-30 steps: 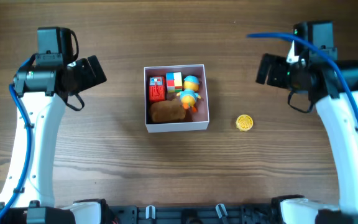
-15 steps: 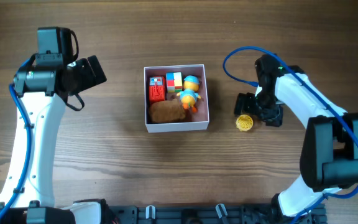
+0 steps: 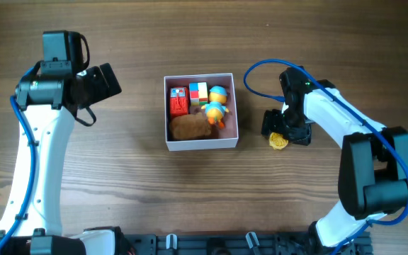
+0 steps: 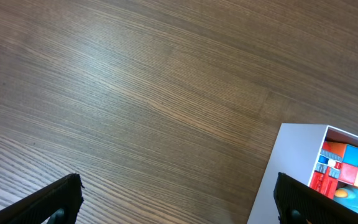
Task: Pack container
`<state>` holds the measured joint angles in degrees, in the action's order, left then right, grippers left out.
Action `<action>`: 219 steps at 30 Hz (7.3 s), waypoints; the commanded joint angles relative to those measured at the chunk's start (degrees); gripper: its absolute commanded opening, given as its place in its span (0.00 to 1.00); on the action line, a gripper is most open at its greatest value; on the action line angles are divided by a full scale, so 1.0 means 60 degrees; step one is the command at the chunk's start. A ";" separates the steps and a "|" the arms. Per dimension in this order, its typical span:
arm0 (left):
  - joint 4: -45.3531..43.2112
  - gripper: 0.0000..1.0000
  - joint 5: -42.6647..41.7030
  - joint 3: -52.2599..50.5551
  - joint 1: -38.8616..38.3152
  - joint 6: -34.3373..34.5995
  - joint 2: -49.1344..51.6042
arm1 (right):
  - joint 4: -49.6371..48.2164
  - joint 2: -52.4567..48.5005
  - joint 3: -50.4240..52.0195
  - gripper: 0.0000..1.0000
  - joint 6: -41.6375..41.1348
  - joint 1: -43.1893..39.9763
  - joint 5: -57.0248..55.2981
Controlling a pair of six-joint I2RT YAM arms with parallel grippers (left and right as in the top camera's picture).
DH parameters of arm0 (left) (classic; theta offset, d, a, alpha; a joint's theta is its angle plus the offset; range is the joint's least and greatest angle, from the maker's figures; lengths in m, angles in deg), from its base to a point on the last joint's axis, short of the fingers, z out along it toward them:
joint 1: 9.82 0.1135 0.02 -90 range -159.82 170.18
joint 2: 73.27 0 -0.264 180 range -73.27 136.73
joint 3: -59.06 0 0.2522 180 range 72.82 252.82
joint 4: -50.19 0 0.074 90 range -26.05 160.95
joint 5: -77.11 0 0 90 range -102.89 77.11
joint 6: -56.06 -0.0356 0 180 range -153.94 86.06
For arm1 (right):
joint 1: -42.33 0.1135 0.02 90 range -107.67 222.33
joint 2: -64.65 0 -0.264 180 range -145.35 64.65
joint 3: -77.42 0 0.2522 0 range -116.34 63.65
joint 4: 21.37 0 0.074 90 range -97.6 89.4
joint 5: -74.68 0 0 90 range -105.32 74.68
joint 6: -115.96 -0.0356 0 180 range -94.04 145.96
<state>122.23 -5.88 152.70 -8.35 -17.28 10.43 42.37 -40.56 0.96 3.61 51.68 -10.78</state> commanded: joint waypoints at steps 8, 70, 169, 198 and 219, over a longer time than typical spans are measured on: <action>-0.0022 1.00 0.0015 -0.0025 0.0051 0.0113 0.0087 | 0.0025 -0.0204 0.0098 0.68 -0.0058 0.0040 0.0113; -0.0025 1.00 0.0015 -0.0025 0.0051 0.0113 0.0087 | 0.0911 -0.1009 -0.3668 0.08 0.3472 0.4200 -0.0743; -0.0772 0.99 -0.0736 -0.4776 -0.1479 -0.0237 -0.9406 | -0.7482 1.7460 0.8706 1.00 0.2798 -0.1603 0.0943; -0.0772 1.00 -0.0736 -0.4776 -0.1479 -0.0237 -0.9406 | -0.8353 1.7464 1.0400 1.00 0.3468 -0.1213 -0.0109; 0.0178 1.00 -0.0630 -0.5249 -0.0699 -0.0645 -1.1424 | -0.8353 1.7464 1.0400 1.00 0.3468 -0.1213 -0.0113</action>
<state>122.82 -9.38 124.06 -14.40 -19.99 -50.79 -7.55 63.77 63.29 24.77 44.07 -10.45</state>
